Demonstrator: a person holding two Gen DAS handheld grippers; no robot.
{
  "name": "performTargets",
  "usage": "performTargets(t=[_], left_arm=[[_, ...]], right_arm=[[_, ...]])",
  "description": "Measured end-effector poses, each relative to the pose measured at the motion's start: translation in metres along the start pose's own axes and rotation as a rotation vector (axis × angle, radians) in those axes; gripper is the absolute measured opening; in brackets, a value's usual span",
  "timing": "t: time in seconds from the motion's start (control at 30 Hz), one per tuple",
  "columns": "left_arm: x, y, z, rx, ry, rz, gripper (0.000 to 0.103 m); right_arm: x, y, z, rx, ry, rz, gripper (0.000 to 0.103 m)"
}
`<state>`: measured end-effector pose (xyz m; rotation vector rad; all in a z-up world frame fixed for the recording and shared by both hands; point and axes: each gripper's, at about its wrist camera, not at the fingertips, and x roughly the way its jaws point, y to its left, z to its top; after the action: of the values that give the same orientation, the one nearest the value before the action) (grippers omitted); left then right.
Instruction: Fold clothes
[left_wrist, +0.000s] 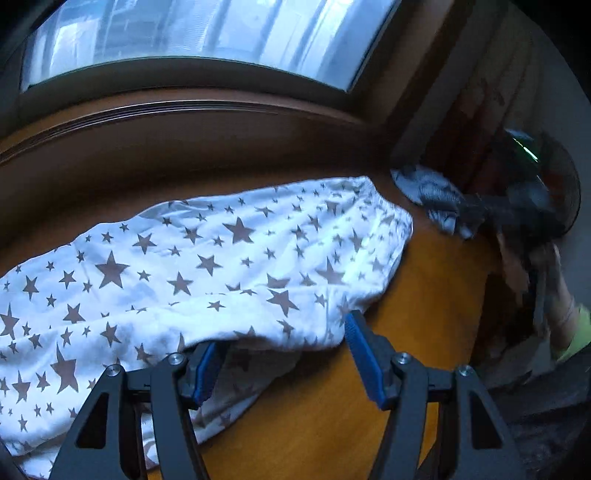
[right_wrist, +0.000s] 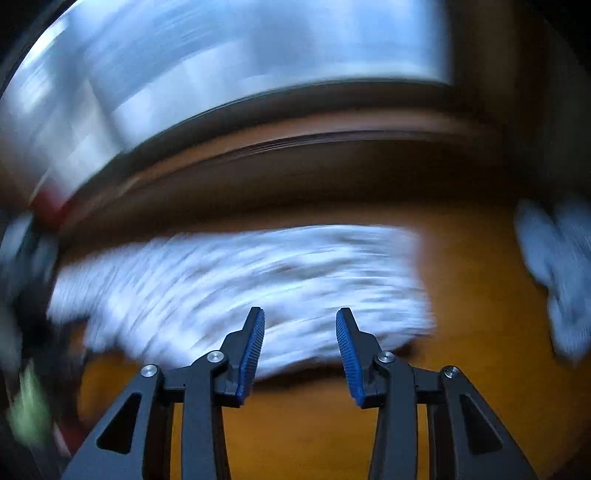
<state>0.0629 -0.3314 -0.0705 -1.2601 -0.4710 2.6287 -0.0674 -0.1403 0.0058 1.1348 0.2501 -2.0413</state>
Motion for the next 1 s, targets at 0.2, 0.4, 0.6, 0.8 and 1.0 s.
performTargets(t=[0.2,0.4,0.6,0.8,1.0], left_arm=[[0.011,0.024,0.005,-0.090,0.019,-0.023,0.060],[0.005,0.047,0.001,-0.180,-0.001,-0.046,0.060],[0.004,0.031,-0.007,-0.097,0.017,0.015,0.060],[0.017,0.012,-0.006,-0.042,-0.015,0.034,0.060],[0.019,-0.002,-0.005,-0.024,-0.029,0.054,0.021]], right_arm=[[0.053,0.103,-0.036,-0.357,0.062,0.159,0.041],[0.091,0.110,-0.032,-0.437,0.084,0.105,0.010],[0.107,0.051,-0.003,-0.019,0.163,0.365,0.006],[0.120,0.038,-0.003,0.075,0.189,0.397,0.006],[0.123,0.037,-0.006,0.094,0.183,0.407,0.006]])
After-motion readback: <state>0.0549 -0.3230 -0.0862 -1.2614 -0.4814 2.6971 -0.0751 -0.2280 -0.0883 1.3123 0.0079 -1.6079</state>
